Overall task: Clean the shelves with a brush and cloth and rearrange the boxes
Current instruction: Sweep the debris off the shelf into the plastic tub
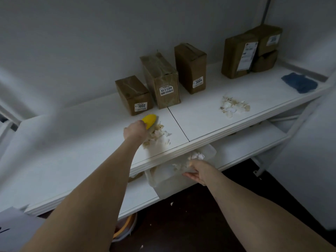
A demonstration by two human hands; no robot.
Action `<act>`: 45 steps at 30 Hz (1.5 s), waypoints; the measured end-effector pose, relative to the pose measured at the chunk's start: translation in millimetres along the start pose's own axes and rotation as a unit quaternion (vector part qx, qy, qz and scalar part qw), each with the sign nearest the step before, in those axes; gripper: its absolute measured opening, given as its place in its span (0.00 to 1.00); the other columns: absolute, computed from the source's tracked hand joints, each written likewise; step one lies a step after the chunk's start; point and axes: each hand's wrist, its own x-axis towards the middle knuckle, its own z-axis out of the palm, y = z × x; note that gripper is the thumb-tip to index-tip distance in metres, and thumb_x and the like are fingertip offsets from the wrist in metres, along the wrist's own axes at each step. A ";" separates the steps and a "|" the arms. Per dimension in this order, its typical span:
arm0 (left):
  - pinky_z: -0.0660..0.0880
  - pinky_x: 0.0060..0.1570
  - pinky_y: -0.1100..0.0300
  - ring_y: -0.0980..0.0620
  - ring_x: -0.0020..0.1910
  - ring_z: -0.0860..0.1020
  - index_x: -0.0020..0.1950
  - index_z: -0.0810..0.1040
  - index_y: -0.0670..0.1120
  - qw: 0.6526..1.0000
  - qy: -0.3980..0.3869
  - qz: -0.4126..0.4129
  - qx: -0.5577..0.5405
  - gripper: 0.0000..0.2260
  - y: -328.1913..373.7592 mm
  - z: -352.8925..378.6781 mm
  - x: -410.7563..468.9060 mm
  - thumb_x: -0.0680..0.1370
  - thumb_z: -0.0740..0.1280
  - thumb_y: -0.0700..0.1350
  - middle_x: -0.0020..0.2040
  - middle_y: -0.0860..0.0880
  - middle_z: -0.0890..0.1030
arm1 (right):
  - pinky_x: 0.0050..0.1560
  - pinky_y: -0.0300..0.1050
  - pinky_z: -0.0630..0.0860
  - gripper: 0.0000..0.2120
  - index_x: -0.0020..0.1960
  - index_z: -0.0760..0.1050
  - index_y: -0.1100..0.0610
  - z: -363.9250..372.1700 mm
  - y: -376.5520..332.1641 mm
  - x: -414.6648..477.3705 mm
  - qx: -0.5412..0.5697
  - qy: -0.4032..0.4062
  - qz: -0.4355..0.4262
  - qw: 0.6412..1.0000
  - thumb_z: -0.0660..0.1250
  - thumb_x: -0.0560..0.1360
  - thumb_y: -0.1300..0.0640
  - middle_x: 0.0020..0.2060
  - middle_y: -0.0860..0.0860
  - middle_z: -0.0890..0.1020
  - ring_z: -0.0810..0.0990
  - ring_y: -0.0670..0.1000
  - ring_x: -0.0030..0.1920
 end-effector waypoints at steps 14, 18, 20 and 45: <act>0.72 0.57 0.52 0.41 0.58 0.77 0.62 0.74 0.41 0.991 0.014 -0.108 -0.076 0.16 -42.8 -21.5 -22.0 0.76 0.67 0.44 0.58 0.42 0.79 | 0.13 0.39 0.70 0.20 0.71 0.63 0.61 0.2 18.8 -22.7 0.008 0.046 -0.001 0.999 0.58 0.80 0.65 0.59 0.60 0.74 0.85 0.59 0.41; 0.73 0.60 0.51 0.42 0.60 0.77 0.64 0.73 0.40 0.990 -0.050 -0.099 -0.088 0.16 -42.9 -8.2 -33.1 0.78 0.63 0.44 0.60 0.41 0.79 | 0.14 0.37 0.69 0.19 0.70 0.65 0.63 1.7 22.5 -25.9 0.009 0.048 0.008 0.999 0.59 0.79 0.64 0.63 0.60 0.74 0.79 0.56 0.20; 0.69 0.62 0.51 0.40 0.64 0.73 0.69 0.69 0.40 0.991 -0.060 -0.069 -0.098 0.17 -32.0 2.2 -41.2 0.81 0.57 0.44 0.65 0.39 0.75 | 0.13 0.36 0.68 0.18 0.68 0.66 0.62 1.6 23.2 -30.5 0.013 0.045 0.010 0.999 0.60 0.79 0.65 0.62 0.60 0.74 0.78 0.55 0.18; 0.77 0.48 0.53 0.41 0.48 0.81 0.47 0.76 0.38 0.988 -0.020 -0.035 -0.149 0.08 -19.0 -6.3 -29.1 0.79 0.59 0.41 0.48 0.40 0.82 | 0.15 0.39 0.72 0.18 0.69 0.65 0.64 1.5 18.0 -53.2 0.018 0.036 -0.018 0.999 0.58 0.79 0.66 0.63 0.61 0.73 0.80 0.61 0.58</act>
